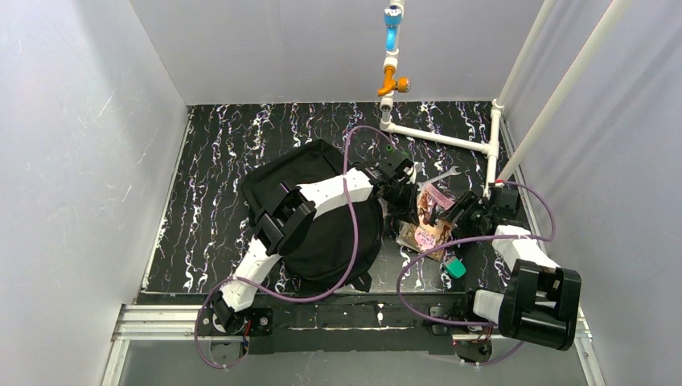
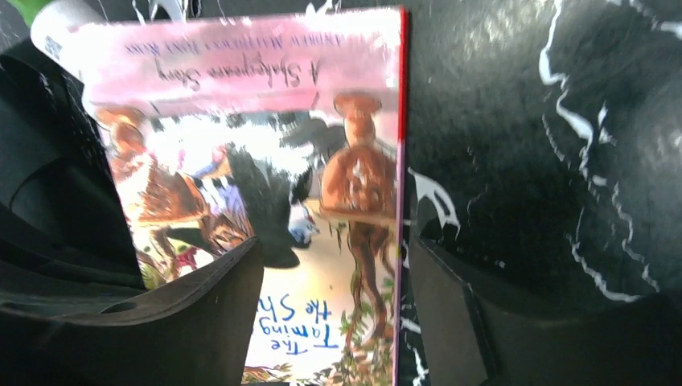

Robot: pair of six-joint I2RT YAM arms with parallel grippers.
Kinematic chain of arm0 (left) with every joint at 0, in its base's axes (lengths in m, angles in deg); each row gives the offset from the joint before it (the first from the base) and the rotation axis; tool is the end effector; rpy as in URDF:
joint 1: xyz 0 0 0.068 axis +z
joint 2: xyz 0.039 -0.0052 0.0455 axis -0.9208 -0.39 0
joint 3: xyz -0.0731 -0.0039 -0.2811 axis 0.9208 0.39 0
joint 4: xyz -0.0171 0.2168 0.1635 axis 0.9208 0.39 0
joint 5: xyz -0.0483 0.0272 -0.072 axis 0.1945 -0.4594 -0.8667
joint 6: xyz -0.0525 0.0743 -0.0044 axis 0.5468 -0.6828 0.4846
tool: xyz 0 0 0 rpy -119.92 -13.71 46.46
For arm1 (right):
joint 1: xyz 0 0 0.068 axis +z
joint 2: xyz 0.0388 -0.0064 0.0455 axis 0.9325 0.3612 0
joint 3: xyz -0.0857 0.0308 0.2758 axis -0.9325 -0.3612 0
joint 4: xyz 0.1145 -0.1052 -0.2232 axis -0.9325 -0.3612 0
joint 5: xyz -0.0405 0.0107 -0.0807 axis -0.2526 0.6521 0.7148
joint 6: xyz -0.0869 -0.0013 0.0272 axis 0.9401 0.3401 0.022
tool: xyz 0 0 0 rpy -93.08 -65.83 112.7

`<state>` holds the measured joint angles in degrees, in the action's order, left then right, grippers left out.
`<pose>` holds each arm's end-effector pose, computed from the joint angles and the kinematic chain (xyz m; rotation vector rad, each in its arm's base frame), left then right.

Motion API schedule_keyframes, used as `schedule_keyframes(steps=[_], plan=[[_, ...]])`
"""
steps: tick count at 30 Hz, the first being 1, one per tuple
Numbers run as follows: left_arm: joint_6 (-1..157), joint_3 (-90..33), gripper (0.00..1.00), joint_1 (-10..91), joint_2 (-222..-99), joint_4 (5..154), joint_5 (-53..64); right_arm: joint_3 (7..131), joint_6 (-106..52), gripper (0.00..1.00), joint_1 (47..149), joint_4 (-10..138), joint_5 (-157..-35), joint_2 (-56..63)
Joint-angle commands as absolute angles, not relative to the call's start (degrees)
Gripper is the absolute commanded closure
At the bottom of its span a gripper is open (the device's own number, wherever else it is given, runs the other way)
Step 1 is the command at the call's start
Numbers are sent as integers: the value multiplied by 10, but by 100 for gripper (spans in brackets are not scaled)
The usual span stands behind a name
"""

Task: Pack the student bag
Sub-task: Pick up the book from the center of the board.

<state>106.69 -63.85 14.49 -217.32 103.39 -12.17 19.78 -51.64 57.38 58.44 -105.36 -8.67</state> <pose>0.3173 -0.4730 0.1602 0.5316 2.6443 -1.1932 0.2483 -0.0258 0.1331 0.7606 2.3157 0.5205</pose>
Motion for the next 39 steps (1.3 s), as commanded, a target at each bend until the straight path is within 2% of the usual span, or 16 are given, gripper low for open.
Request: schedule_keyframes(steps=[1, 7, 11, 13, 16, 21, 25, 28, 31, 32, 33, 34, 35, 37, 39], plan=[[1076, -635, 100, 154, -2090, 1032, -106, 218, -472, 23, 589, 469, -1072, -123], [1090, -606, 100, 179, -2009, 1047, -107, 276, -444, 2, 593, 418, -1086, -175], [1122, -570, 100, 208, -1952, 1038, -118, 282, -494, 2, 593, 453, -1181, -188], [1142, -547, 100, 228, -1929, 1022, -139, 261, -565, 2, 594, 526, -1267, -180], [1165, -504, 100, 243, -1898, 990, -160, 195, -730, 2, 603, 719, -1353, -187], [1189, -456, 100, 253, -1862, 953, -173, 166, -895, 2, 651, 925, -1362, -197], [1198, -441, 100, 255, -1852, 938, -180, 175, -956, 2, 683, 995, -1349, -197], [1198, -435, 100, 254, -1845, 939, -181, 184, -960, 25, 688, 989, -1340, -200], [1176, -431, 100, 255, -1830, 971, -163, 210, -907, 53, 688, 893, -1323, -210], [1165, -429, 97, 255, -1823, 987, -154, 224, -881, 65, 688, 855, -1317, -213], [1154, -425, 89, 255, -1814, 1002, -145, 241, -842, 77, 688, 818, -1311, -216], [1142, -419, 75, 255, -1803, 1019, -132, 260, -805, 91, 688, 777, -1301, -219], [1131, -412, 61, 256, -1792, 1040, -117, 293, -764, 99, 688, 728, -1287, -222], [1098, -403, 43, 259, -1771, 1099, -67, 360, -664, 99, 695, 602, -1243, -222], [1066, -392, 32, 261, -1746, 1165, 5, 425, -574, 99, 710, 493, -1189, -213]])
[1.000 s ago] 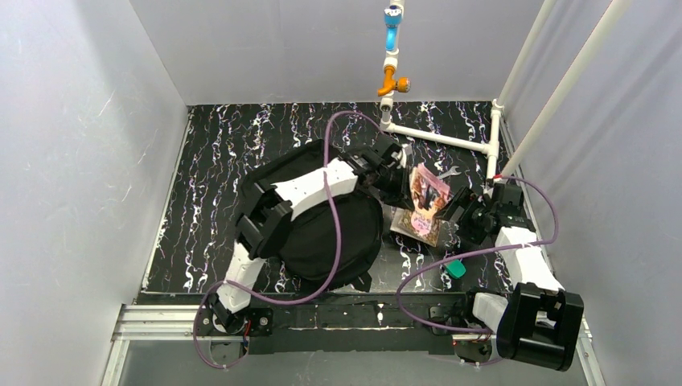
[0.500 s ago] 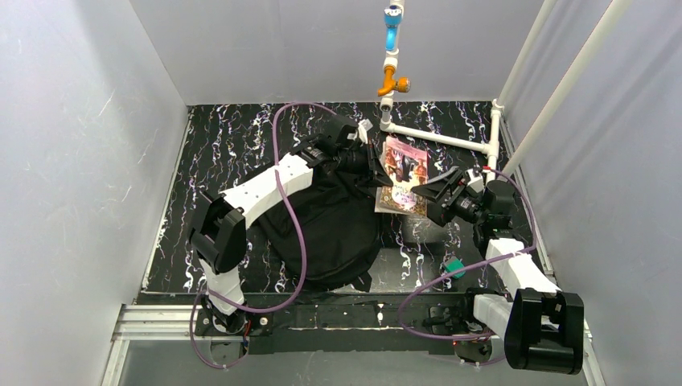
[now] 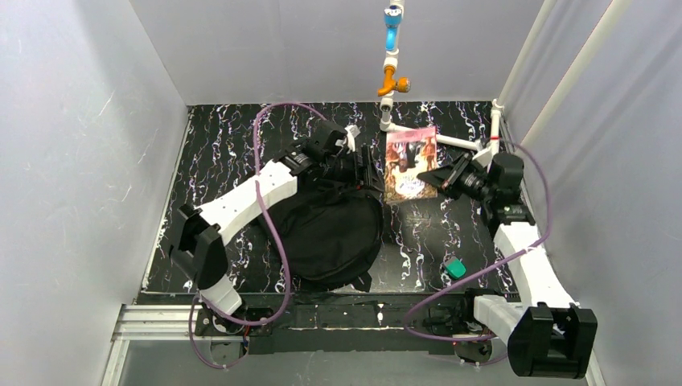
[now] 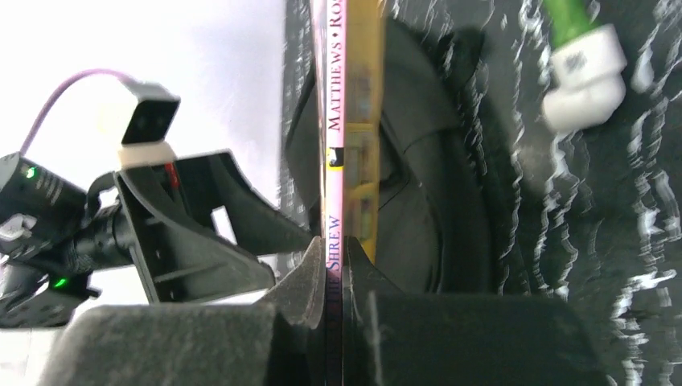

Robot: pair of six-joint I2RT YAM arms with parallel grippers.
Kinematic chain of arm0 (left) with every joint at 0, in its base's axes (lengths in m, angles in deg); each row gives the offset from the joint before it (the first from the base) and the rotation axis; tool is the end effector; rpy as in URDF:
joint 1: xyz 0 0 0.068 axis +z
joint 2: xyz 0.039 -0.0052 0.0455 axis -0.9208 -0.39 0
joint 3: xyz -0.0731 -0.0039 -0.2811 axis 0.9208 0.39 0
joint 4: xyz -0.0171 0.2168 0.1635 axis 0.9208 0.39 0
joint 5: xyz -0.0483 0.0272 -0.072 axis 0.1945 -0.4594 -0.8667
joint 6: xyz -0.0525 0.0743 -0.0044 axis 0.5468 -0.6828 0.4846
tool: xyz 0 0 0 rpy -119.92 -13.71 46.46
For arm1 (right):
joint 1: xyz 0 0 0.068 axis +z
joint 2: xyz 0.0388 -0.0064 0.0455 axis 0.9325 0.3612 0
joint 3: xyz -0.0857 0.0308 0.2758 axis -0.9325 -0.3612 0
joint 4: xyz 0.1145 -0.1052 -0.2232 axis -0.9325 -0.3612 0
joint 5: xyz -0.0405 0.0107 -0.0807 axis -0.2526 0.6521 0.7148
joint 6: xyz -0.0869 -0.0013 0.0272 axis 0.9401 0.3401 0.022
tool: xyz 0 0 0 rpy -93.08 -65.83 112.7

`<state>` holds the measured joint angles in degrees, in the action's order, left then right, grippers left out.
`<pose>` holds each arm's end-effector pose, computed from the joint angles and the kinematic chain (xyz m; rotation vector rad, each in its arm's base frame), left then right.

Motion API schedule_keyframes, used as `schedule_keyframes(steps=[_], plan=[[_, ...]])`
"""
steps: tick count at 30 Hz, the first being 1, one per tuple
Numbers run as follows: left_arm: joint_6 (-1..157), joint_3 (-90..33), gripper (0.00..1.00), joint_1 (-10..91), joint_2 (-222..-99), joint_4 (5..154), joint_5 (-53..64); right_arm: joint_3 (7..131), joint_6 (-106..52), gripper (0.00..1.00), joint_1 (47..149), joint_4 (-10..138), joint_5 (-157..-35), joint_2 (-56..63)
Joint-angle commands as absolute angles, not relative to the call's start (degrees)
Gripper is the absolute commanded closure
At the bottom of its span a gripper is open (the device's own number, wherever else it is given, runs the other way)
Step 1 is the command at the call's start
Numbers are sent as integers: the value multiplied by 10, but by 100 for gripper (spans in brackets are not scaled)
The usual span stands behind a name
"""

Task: Pack the student bag
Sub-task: Pick up the book from the center of the board.

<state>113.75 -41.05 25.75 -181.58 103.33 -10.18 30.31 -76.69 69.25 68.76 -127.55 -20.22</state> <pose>0.3080 -0.3146 0.3158 0.1462 2.4227 -1.2619 0.2608 0.0536 0.2788 0.4518 1.9521 1.2990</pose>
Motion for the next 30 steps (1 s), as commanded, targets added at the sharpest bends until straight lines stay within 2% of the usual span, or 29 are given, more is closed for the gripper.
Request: schedule_keyframes(steps=[1, 4, 6, 8, 11, 14, 23, 30], plan=[[1052, -382, 28, 265, -1730, 1189, 38, 456, -540, 99, 718, 462, -1163, -205], [1041, -336, 16, 277, -1668, 1204, 83, 522, -470, 99, 762, 376, -1130, -160], [1052, -309, 10, 292, -1631, 1185, 59, 540, -454, 99, 796, 360, -1140, -135], [1077, -287, 7, 315, -1601, 1147, 1, 534, -470, 99, 818, 392, -1184, -130], [1131, -250, 5, 343, -1561, 1058, -92, 485, -581, 99, 831, 534, -1298, -140], [1190, -210, 2, 358, -1521, 958, -135, 421, -758, 99, 845, 762, -1372, -151], [1352, -99, 2, 362, -1406, 801, -55, 378, -1091, 99, 860, 1114, -1394, -135], [1360, -143, 2, 361, -1436, 669, -136, 395, -1174, 99, 911, 1225, -1391, -83]])
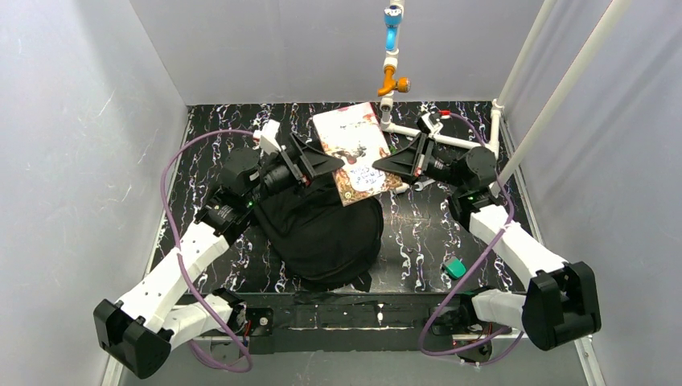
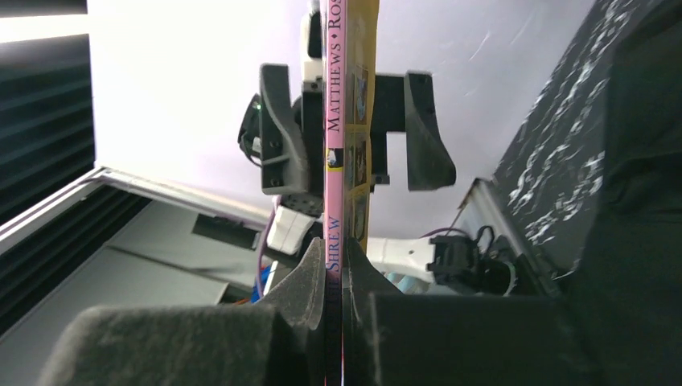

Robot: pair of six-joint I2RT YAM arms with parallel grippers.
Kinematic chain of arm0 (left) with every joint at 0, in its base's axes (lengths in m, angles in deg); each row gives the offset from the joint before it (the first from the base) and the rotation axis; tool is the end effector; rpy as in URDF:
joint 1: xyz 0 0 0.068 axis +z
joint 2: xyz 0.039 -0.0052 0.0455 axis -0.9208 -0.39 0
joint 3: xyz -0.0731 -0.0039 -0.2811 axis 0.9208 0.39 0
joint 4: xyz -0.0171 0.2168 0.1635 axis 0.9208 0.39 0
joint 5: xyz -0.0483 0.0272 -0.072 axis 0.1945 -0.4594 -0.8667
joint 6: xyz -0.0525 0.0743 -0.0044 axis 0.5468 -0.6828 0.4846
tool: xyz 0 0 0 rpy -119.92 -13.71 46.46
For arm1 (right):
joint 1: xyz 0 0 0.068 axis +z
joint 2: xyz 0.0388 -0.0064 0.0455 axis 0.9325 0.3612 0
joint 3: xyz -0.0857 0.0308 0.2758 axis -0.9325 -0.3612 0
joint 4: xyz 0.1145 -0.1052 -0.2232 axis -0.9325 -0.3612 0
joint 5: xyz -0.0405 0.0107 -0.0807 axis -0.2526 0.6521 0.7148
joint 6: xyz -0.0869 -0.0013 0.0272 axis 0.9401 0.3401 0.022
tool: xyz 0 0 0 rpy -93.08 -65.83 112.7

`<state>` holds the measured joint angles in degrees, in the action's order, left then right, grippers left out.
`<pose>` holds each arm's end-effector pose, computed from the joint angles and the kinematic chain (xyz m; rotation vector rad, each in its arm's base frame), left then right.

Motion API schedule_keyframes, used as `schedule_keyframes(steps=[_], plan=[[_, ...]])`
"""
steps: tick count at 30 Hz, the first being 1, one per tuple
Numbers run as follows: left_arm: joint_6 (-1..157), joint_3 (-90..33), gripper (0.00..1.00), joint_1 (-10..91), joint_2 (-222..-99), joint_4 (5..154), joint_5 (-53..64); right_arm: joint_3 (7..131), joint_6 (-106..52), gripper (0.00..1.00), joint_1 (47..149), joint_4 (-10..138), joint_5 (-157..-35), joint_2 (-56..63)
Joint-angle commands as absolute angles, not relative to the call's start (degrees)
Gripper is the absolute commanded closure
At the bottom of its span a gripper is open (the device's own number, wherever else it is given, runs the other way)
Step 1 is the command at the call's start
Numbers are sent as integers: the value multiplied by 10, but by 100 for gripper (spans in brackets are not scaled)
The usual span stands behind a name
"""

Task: Pack the student bag
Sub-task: Pick up the book from the center of the board.

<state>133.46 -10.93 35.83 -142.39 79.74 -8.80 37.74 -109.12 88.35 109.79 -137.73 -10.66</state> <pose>0.2203 -0.1701 0.3944 -0.2215 1.8428 -1.5840 0.2499 0.1544 0.3782 0.0010 1.6657 2.0352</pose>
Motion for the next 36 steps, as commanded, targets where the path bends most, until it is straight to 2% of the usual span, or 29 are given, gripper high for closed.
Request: schedule_keyframes(steps=[1, 4, 6, 7, 12, 13, 14, 15, 19, 21, 22, 26, 30, 36], plan=[[1363, -144, 2, 360, -1436, 649, -140, 393, -1175, 99, 914, 1227, -1385, -83], [1362, -144, 3, 360, -1426, 635, -139, 390, -1179, 99, 923, 1236, -1375, -79], [1362, -134, 9, 360, -1415, 635, -128, 392, -1180, 99, 929, 1241, -1372, -76], [1363, -128, 14, 360, -1409, 635, -121, 393, -1181, 99, 932, 1243, -1371, -75], [1376, -102, 53, 360, -1395, 635, -86, 410, -1180, 99, 951, 1253, -1391, -59], [1378, -99, 60, 360, -1393, 635, -79, 413, -1180, 93, 954, 1254, -1394, -56], [1379, -97, 67, 360, -1390, 635, -70, 414, -1179, 76, 958, 1252, -1391, -55], [1380, -94, 74, 360, -1387, 635, -59, 408, -1177, 62, 963, 1248, -1379, -58], [1378, -78, 99, 360, -1361, 635, 10, 371, -1150, 41, 1002, 1223, -1266, -85], [1384, -68, 100, 360, -1346, 635, 46, 356, -1130, 29, 1034, 1199, -1209, -95], [1388, -64, 100, 360, -1339, 634, 66, 348, -1123, 26, 1051, 1191, -1181, -99], [1388, -57, 100, 360, -1316, 631, 104, 304, -1135, 23, 1104, 1222, -1085, -103], [1397, -46, 100, 360, -1303, 623, 126, 263, -1152, 24, 1133, 1277, -984, -109], [1422, -30, 100, 360, -1309, 603, 126, 310, -1152, 38, 1135, 1305, -970, -60]])
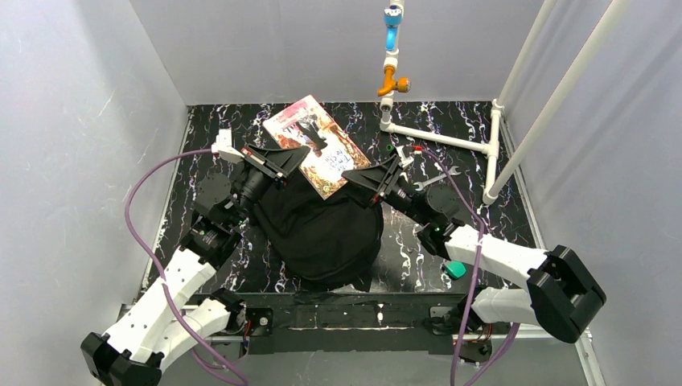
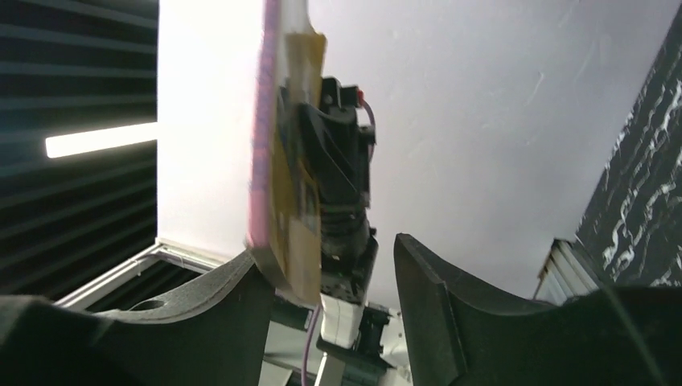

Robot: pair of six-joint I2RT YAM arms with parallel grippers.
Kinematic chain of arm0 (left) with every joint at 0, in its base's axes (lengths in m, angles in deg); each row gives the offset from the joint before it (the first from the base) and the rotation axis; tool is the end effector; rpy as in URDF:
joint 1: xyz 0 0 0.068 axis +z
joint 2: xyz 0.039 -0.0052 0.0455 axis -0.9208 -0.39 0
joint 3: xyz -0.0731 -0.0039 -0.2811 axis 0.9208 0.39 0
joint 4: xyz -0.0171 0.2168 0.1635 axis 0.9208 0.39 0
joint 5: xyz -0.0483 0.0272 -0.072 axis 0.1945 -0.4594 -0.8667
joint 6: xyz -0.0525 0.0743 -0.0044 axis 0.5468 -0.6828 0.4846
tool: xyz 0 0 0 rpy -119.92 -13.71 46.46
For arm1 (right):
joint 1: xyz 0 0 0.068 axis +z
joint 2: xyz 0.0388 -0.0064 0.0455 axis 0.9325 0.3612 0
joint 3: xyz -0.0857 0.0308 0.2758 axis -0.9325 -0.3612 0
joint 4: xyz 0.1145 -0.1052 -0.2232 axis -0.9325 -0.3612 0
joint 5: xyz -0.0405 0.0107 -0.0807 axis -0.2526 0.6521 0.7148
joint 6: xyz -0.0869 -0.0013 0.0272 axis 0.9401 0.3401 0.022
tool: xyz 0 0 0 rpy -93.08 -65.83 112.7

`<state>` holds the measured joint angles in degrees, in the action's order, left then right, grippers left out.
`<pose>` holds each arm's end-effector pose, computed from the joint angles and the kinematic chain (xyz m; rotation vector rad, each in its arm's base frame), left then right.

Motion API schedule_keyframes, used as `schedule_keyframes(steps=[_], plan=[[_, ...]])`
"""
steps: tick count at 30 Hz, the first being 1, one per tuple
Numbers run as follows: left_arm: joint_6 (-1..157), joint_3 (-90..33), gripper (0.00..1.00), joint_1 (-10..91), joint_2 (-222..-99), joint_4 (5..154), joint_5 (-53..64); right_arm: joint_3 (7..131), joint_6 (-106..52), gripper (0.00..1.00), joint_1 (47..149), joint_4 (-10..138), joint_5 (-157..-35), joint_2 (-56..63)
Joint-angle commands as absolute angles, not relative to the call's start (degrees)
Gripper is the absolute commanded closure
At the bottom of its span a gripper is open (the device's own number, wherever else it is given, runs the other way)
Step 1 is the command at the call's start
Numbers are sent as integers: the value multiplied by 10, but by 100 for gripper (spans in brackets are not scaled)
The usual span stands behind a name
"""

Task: Pack the student bag
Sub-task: Pick up the book from the center of the board.

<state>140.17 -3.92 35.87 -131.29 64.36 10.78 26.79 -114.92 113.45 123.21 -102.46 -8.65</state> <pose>0.1929 -0.1216 0.4309 -0.4706 1.3502 -1.5867 0.2019 0.2274 0.3360 0.3808 1.4904 2.2079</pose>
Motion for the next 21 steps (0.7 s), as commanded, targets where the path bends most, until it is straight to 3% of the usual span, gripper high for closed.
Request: schedule_keyframes(steps=[1, 10, 12, 14, 15, 19, 21], plan=[[1422, -30, 100, 360, -1311, 602, 125, 317, -1156, 39, 1135, 1316, -972, -50], [1418, -4, 100, 360, -1316, 600, 113, 307, -1173, 69, 1135, 1387, -979, -14], [1426, 13, 100, 360, -1320, 600, 109, 295, -1155, 80, 1135, 1372, -982, -14], [1440, 32, 100, 360, -1328, 600, 102, 283, -1148, 99, 1135, 1370, -984, -9], [1441, 41, 98, 360, -1330, 600, 98, 279, -1142, 99, 1134, 1371, -987, -7], [1415, 68, 52, 360, -1326, 635, 78, 276, -1094, 99, 1109, 1324, -1016, -23], [1409, 61, 33, 360, -1314, 751, 92, 286, -1036, 99, 1082, 1191, -1029, -62]])
